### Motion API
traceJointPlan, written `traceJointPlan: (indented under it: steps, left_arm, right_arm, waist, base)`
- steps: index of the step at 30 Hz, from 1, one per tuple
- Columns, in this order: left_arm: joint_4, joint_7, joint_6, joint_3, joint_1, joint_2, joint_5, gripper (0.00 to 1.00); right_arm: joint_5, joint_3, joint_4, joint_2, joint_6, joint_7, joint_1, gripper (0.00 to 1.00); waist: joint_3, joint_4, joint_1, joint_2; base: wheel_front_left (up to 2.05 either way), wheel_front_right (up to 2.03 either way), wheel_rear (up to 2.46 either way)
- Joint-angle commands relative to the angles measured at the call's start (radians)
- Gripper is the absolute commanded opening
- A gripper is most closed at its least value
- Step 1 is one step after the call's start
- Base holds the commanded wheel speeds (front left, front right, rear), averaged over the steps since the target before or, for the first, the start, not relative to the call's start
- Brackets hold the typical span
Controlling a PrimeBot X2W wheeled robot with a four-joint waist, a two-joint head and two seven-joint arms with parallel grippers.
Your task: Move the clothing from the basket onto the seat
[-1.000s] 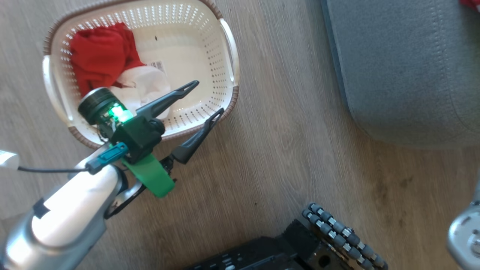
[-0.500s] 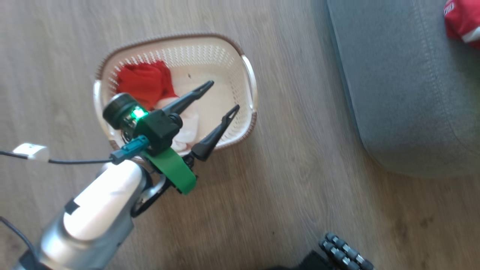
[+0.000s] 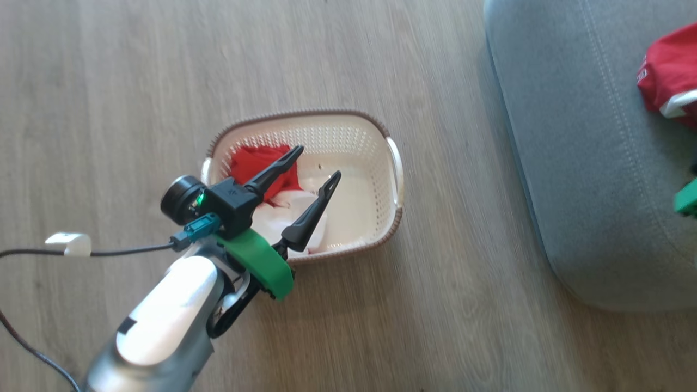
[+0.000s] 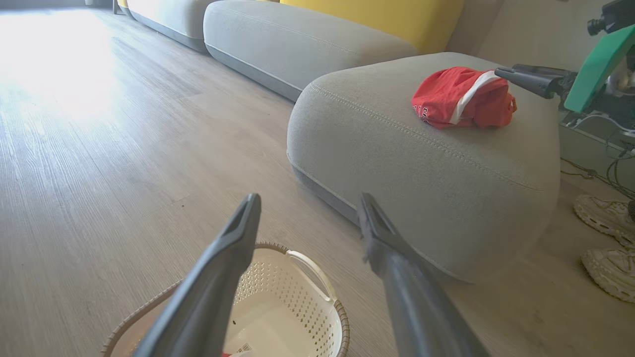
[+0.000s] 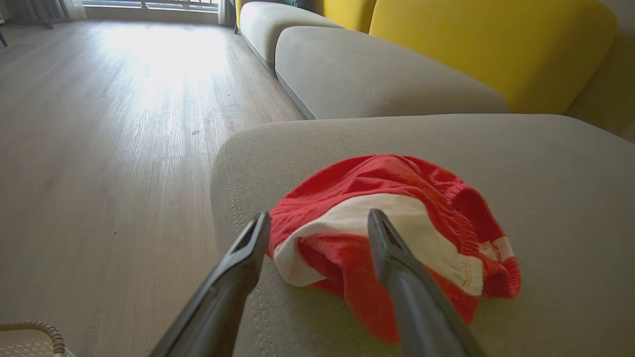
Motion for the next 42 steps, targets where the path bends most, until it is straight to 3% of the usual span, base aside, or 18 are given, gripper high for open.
traceJointPlan:
  steps: [1, 13, 25, 35, 42]
  left_arm:
    - [-0.015, -0.01, -0.002, 0.053, 0.004, -0.001, -0.003, 1.0]
    - [0.056, -0.01, -0.002, 0.22, 0.08, -0.056, 0.024, 1.0]
    - [0.125, -0.01, -0.002, 0.433, 0.135, -0.092, 0.082, 1.0]
    - [0.139, -0.01, -0.002, 0.613, 0.204, -0.127, 0.146, 1.0]
    - [0.129, -0.01, -0.002, 0.68, 0.261, -0.15, 0.188, 1.0]
  right_arm:
    - [-0.013, 0.033, -0.053, 0.007, 0.0, -0.009, 0.03, 1.0]
    - [-0.036, 0.178, -0.211, 0.134, 0.0, -0.009, 0.106, 1.0]
    - [0.023, 0.298, -0.232, 0.174, 0.0, -0.009, 0.127, 1.0]
    - [0.072, 0.382, -0.214, 0.206, 0.0, -0.009, 0.172, 1.0]
    - [0.098, 0.403, -0.212, 0.216, 0.0, -0.009, 0.232, 1.0]
  waist:
    - [-0.052, 0.031, 0.0, -0.0001]
    - [-0.144, 0.102, 0.0, -0.0001]
    - [-0.206, 0.155, 0.0, -0.0001]
    - [-0.255, 0.151, 0.0, -0.0001]
    - [-0.283, 0.144, 0.0, -0.0001]
  base:
    - [0.0, 0.0, 0.0]
    - [0.0, 0.0, 0.0]
    - [0.0, 0.0, 0.0]
    - [0.0, 0.0, 0.0]
    - [0.0, 0.0, 0.0]
